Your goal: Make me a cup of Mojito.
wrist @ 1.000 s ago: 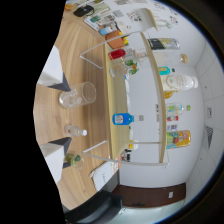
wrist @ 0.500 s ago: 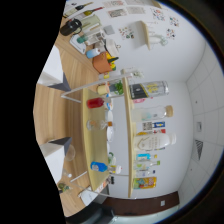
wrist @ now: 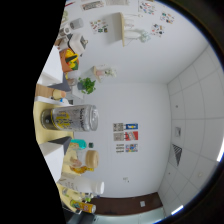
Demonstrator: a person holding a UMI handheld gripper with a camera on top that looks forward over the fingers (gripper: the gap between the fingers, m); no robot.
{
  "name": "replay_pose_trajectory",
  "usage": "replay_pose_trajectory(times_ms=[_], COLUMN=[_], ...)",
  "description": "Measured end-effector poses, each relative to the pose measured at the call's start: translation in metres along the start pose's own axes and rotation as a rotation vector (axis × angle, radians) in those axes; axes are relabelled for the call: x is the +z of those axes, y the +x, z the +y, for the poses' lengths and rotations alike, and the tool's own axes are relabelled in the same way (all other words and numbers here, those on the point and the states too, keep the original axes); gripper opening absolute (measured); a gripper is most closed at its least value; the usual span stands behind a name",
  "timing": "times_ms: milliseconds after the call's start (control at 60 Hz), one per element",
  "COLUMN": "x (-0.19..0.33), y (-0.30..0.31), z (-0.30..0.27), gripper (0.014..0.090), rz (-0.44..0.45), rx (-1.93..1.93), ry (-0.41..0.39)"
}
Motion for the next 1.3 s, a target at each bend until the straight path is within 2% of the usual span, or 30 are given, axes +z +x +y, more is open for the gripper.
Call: replay_pose_trajectory(times_ms=[100, 167, 217, 283, 333, 600, 833, 933, 1033, 1167, 1300], x=[0.024, 0.035, 0.041, 0.047, 0.049, 0.042, -0.031, -0.062, -0.081, -0.084, -0.081], y=[0.007, 0.01, 0.012, 0.018, 0.015, 0.014, 0.012, 0.025, 0.045, 0.082, 0.105], z=[-0.002, 0.001, 0.004, 0.006, 0.007, 0.005, -0.036, -0.018, 0.028, 0.118, 0.19], gripper=[0.0828, 0.0789, 0.0728, 0.0604, 0.0537, 0.0507, 0.0507, 0.0507, 0.0503, 0.0503, 0.0506], rz=[0.045, 0.055, 0.06, 0.079, 0.058, 0.027, -0.08, -0.108, -0.107, -0.068, 0.005], rx=[-0.025, -0.035, -0.033, -0.04, -0.041, -0.025, -0.033, -0.035, -0.042, 0.014, 0.099], ry=[-0.013, -0.032, -0.045, -0.048, -0.05, -0.056, 0.081, 0.097, 0.06, -0.061, -0.132])
